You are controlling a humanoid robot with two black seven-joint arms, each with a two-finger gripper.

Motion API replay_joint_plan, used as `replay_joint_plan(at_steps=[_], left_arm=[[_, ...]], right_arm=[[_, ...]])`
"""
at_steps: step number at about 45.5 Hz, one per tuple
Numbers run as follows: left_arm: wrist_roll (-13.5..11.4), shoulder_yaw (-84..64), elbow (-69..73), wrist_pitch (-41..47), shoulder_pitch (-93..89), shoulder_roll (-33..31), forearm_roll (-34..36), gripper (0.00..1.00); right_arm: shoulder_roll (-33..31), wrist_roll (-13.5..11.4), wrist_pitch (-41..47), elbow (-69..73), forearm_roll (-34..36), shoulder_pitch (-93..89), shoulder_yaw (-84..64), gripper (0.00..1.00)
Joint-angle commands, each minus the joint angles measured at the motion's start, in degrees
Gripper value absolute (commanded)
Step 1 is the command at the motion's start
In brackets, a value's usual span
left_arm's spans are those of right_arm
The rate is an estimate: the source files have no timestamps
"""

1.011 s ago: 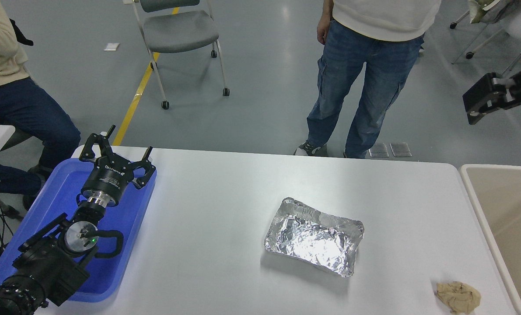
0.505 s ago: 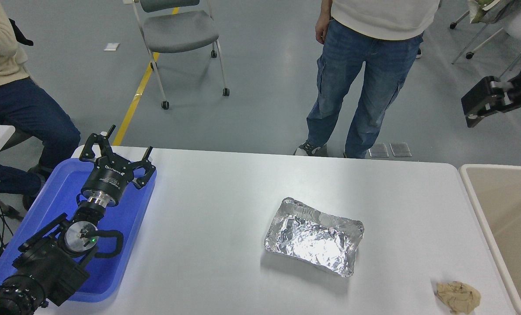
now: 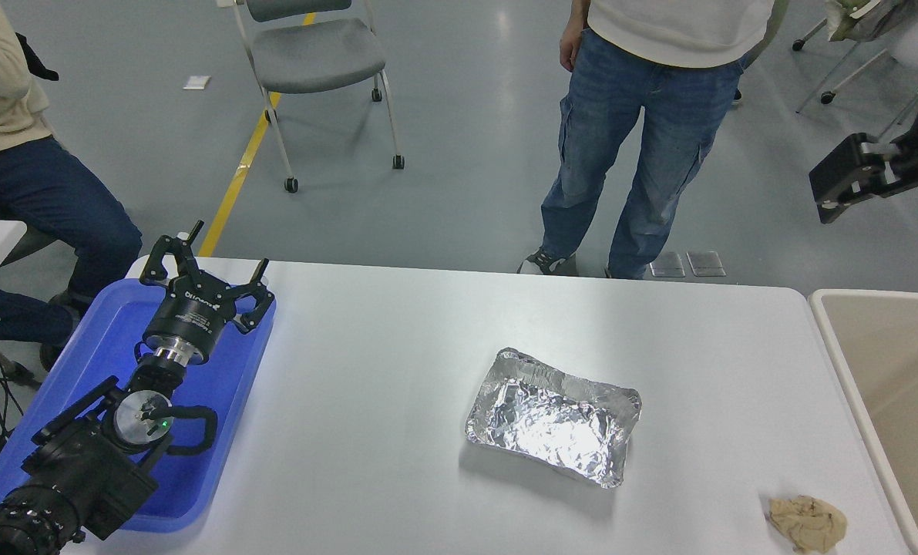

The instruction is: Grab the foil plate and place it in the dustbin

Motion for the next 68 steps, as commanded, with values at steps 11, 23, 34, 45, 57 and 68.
replay_joint_plan(at_steps=[11,23,34,45,57,68], left_arm=[[0.0,0.1,0.0,0.1,-0.1,0.0,0.0,1.0],[0.0,0.1,0.0,0.1,-0.1,0.0,-0.1,1.0],[0.0,0.1,0.0,0.1,-0.1,0.0,-0.1,1.0],[0.0,0.1,0.0,0.0,-0.1,0.0,-0.1,1.0],[0.0,0.1,0.0,0.0,-0.1,0.0,-0.1,1.0],[0.0,0.0,0.0,0.0,-0.1,0.0,-0.1,1.0]], right_arm=[[0.6,0.0,0.0,0.0,0.0,-0.5,0.4,1.0],[0.6,0.0,0.0,-0.5,-0.3,-1.4,1.7,1.0],[1.6,0.0,0.0,-0.4,0.8,-8.4,6.2,1.0],[1.6,0.0,0.0,-0.8,0.7,-19.9,17.1,1.0],[2.4,0.0,0.0,-0.8,0.7,-27.3,19.1,1.0],[2.0,0.0,-9.0,-1.0,9.6,-34.5,19.2,1.0]])
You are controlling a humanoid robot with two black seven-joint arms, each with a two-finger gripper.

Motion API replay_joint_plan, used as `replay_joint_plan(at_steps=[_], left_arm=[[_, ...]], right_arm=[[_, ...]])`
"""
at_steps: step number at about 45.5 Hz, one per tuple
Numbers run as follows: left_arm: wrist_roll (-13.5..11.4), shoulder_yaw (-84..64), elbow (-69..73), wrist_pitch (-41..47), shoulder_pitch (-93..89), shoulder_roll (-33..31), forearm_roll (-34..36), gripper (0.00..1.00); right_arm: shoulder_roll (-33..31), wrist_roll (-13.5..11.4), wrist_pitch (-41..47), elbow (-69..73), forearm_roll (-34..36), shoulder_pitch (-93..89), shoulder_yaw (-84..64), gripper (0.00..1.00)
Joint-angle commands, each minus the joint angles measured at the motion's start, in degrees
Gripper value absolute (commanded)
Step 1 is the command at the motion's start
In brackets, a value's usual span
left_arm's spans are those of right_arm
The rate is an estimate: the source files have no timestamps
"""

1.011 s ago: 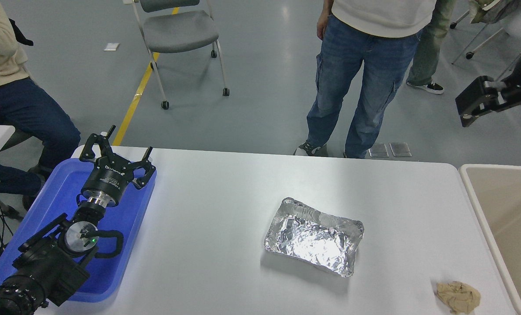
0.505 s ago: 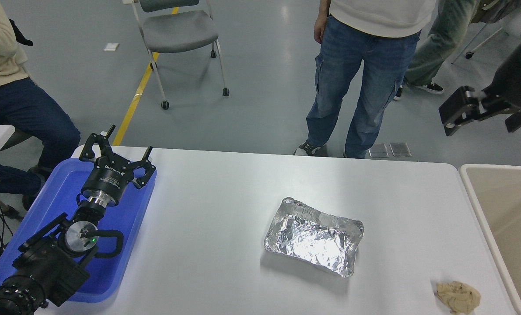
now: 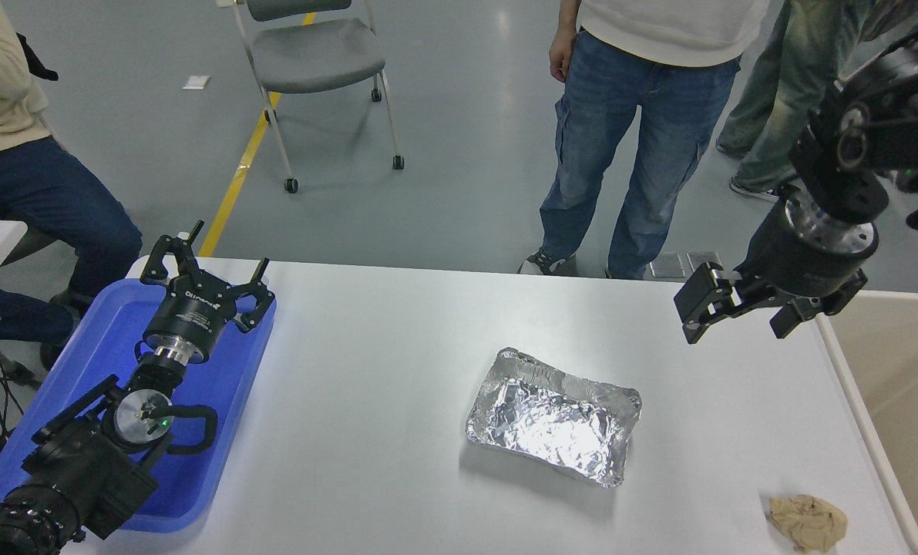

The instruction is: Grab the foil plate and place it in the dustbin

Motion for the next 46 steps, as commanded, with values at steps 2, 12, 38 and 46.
replay_joint_plan(at_steps=[2,12,38,46], left_arm=[[0.0,0.0,0.0,0.0,0.0,0.0,0.0,1.0],[0.0,-0.1,0.0,0.0,0.0,0.0,0.0,1.0],[0.0,-0.1,0.0,0.0,0.0,0.0,0.0,1.0],[0.0,0.0,0.0,0.0,0.0,0.0,0.0,1.0]], right_arm=[[0.0,0.0,-8.5,-0.3,10.6,-8.5,0.8,1.0],[1.0,0.0,-20.7,-3.4,12.7,-17.6,1.9,1.0],[8.9,-0.1,-31.4,-11.2,12.4,-33.5,8.7,1.0],[9.0,0.0,-32.3,-13.9,12.3,-38.5,11.7,1.0]])
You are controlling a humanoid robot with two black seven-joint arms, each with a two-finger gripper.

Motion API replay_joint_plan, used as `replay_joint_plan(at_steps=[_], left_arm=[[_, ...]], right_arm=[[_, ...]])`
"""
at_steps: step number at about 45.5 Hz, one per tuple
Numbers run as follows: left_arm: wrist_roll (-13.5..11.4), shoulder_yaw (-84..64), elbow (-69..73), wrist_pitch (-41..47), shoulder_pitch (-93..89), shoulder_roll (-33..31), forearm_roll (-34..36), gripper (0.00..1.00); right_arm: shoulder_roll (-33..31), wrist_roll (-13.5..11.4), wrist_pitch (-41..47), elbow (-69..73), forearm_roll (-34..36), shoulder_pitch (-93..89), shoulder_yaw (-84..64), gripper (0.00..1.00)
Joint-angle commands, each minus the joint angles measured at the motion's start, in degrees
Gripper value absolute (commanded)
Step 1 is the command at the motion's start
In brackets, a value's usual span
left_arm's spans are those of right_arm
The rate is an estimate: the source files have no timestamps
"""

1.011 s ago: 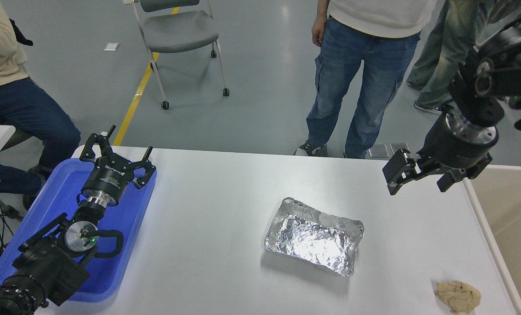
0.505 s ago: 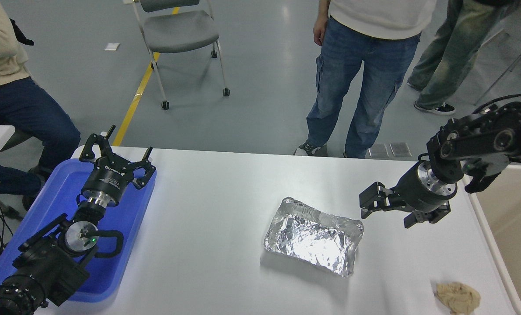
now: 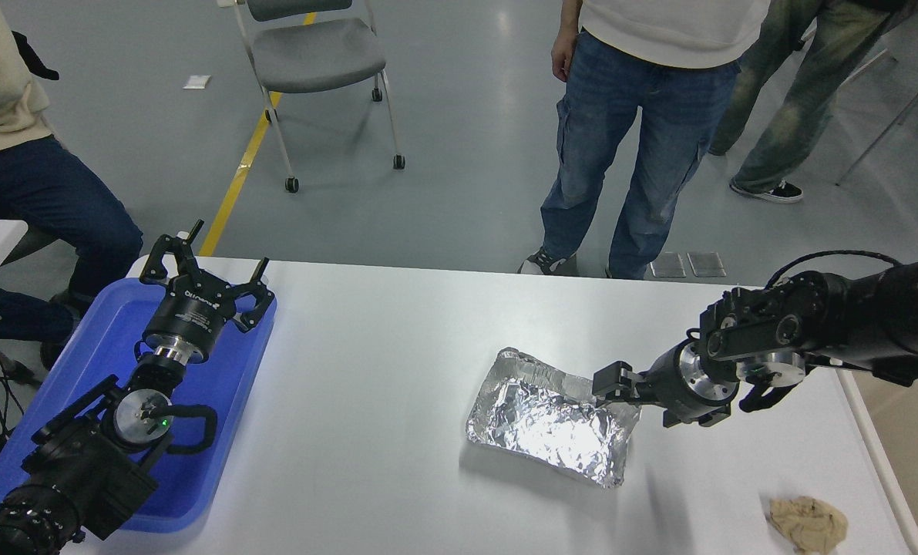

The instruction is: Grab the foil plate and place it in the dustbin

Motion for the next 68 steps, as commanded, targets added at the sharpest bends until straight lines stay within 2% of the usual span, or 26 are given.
replay_joint_plan(at_steps=[1,10,20,26,31,40,62,68], left_arm=[[0.0,0.0,0.0,0.0,0.0,0.0,0.0,1.0],[0.0,0.0,0.0,0.0,0.0,0.0,0.1,1.0],[0.0,0.1,0.0,0.0,0.0,0.0,0.0,1.0],[0.0,0.0,0.0,0.0,0.0,0.0,0.0,1.0],[0.0,0.0,0.0,0.0,0.0,0.0,0.1,1.0],[0.0,0.0,0.0,0.0,0.0,0.0,0.0,1.0],[0.0,0.0,0.0,0.0,0.0,0.0,0.1,1.0],[0.0,0.0,0.0,0.0,0.0,0.0,0.0,1.0]], right_arm=[[1.1,0.0,-2.0,-3.7,0.0,-7.3,3.7,1.0],[1.1,0.0,-2.5,-7.8,0.0,-11.8,4.3,1.0],[1.1,-0.1,-3.9,-8.2,0.2,-13.2,6.2,0.91],[1.1,-0.4,-4.0,-8.1,1.0,-13.3,6.3,0.73],[1.1,-0.5,-3.8,-7.9,1.3,-13.5,6.3,0.53],[0.8,-0.7,-2.6,-7.2,1.8,-13.5,6.8,0.0],[-1.6,-0.6,0.0,-5.1,2.5,-12.5,6.8,0.0],[-4.1,-0.6,0.1,-1.4,2.5,-9.8,6.7,0.0]])
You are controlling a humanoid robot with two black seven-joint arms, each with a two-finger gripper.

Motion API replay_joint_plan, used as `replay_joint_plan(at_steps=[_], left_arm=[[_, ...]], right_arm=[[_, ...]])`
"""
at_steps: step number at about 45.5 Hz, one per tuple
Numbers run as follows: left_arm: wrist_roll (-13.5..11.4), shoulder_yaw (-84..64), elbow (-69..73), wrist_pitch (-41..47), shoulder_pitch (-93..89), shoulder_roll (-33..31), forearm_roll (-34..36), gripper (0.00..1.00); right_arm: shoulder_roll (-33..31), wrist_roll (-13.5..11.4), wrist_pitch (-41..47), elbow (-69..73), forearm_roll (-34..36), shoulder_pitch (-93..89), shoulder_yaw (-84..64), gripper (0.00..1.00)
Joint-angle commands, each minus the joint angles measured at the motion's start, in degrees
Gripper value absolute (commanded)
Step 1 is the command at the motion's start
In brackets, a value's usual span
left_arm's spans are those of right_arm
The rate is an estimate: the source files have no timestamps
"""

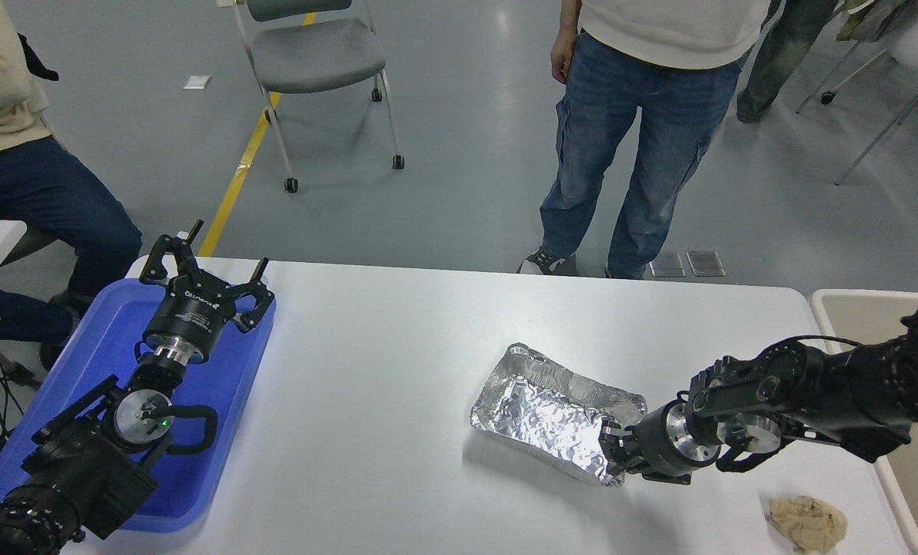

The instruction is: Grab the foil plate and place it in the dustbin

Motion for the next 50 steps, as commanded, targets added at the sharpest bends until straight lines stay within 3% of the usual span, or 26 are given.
replay_joint_plan(at_steps=[1,8,33,50], left_arm=[[0.0,0.0,0.0,0.0,0.0,0.0,0.0,1.0],[0.0,0.0,0.0,0.0,0.0,0.0,0.0,1.0],[0.0,0.1,0.0,0.0,0.0,0.0,0.1,1.0],[0.0,0.1,0.0,0.0,0.0,0.0,0.1,1.0]], right_arm=[[-3.3,0.0,0.5,4.6,0.1,3.3,-0.1,0.0],[-6.4,0.0,3.5,9.8,-0.4,9.1,-1.8,0.0],[-8.6,0.2,32.5,20.9,-4.6,46.3,-16.4,0.0],[-11.4,0.1,33.2,21.2,-8.0,61.4,-18.9,0.0]])
